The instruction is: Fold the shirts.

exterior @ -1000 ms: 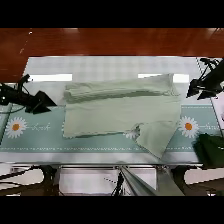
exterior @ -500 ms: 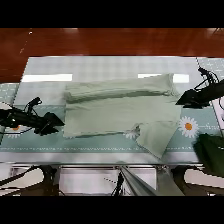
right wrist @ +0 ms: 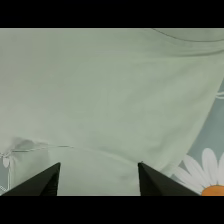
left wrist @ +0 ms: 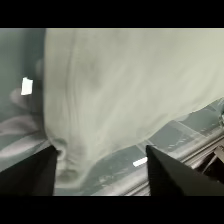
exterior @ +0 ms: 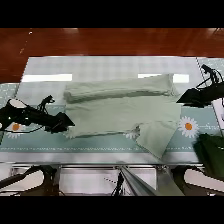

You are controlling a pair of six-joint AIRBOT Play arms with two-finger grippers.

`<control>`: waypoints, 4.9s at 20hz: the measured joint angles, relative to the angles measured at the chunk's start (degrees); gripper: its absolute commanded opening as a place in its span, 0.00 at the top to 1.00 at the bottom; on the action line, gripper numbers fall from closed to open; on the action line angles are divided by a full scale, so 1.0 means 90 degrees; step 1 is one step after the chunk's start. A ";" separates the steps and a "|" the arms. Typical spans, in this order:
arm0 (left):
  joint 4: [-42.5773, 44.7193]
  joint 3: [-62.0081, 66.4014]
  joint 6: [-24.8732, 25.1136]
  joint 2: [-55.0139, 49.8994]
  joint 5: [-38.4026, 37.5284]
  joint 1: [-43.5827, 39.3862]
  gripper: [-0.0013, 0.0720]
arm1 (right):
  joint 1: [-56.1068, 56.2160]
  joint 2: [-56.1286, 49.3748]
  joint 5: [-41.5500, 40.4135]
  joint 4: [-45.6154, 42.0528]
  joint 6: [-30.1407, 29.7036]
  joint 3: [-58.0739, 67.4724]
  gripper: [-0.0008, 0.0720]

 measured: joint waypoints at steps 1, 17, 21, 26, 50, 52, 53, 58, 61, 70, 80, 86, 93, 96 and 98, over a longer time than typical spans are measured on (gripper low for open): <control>0.0010 -0.0002 -0.0041 -0.0073 0.0078 -0.0104 0.68 | 0.0000 0.0056 0.0000 -0.0002 -0.0002 -0.0002 0.25; -0.0024 0.0010 -0.0046 -0.0602 0.0029 -0.0357 0.95 | -0.1127 0.0386 -0.0432 -0.0559 0.0216 -0.2021 0.26; -0.0010 0.0010 -0.0036 -0.0605 0.0029 -0.0359 0.95 | -0.1166 0.0386 -0.0884 -0.0046 0.0015 -0.2679 0.32; -0.0007 0.0010 -0.0039 -0.0605 0.0029 -0.0359 0.95 | -0.1175 0.0391 -0.1365 0.0588 -0.0053 -0.3235 0.50; -0.0894 0.3104 -0.0039 -0.0874 0.1610 -0.0386 0.95 | 0.0585 -0.0525 -0.4231 0.3133 -0.0355 0.0100 0.93; -0.1022 0.3138 -0.0041 -0.1100 0.1936 -0.0398 0.95 | 0.0634 -0.0814 -0.4476 0.3111 -0.0323 0.0209 0.93; -0.1076 0.3150 -0.0034 -0.1229 0.2096 -0.0406 0.95 | 0.0653 -0.0962 -0.4573 0.3106 -0.0313 0.0243 0.93; -0.1270 0.3327 0.0017 -0.1889 0.2470 -0.0512 0.89 | 0.0848 -0.1569 -0.5008 0.3116 -0.0270 0.0313 0.93; -0.1343 0.3429 0.0102 -0.2154 0.2565 -0.0551 0.24 | 0.1022 -0.1766 -0.5323 0.3155 -0.0262 0.0325 0.52; -0.1117 0.3878 0.0347 -0.2123 0.1462 -0.0010 0.10 | 0.0469 -0.1331 -0.4898 0.0777 0.0627 0.0330 0.23; -0.1321 0.4041 0.0833 -0.1868 0.0155 -0.0384 0.20 | 0.0002 -0.2008 -0.3286 0.1506 0.0884 0.0330 0.15; -0.1401 0.4041 0.0937 -0.1858 -0.0002 -0.0699 0.20 | 0.0896 -0.2385 -0.3650 0.2943 0.0265 0.0328 0.93; -0.2069 0.4041 0.0937 -0.1860 -0.0032 -0.0867 0.86 | 0.1161 -0.1401 -0.3225 0.2941 -0.0163 0.0330 0.93; -0.2647 0.4041 0.0925 -0.1863 0.0092 -0.1219 0.95 | 0.1297 -0.0563 -0.2628 0.2261 -0.0049 0.0330 0.93; -0.2841 0.4041 0.0913 -0.1875 0.0306 -0.1622 0.95 | 0.1486 0.0029 -0.2358 0.1688 0.0206 0.0330 0.93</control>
